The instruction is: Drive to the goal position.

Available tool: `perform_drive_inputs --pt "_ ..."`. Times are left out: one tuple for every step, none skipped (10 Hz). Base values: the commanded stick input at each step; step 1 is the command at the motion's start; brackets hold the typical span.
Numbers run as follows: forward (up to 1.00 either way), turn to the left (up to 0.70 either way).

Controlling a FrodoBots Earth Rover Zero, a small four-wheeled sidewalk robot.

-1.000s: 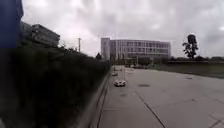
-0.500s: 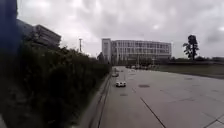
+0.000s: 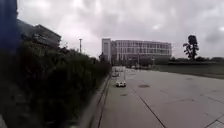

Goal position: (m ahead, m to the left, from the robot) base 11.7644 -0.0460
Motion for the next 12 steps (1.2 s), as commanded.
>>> perform_drive_inputs --pt "0.60 -0.57" --pt "0.66 -0.43" --pt "0.70 -0.35" --pt "0.70 -0.35" --pt "0.70 -0.35" --pt "0.70 -0.35" --pt "0.70 -0.35" --pt "0.70 -0.35" --pt "0.70 -0.35" --pt "0.70 -0.35" --pt "0.70 -0.34" --pt "0.70 -0.32"
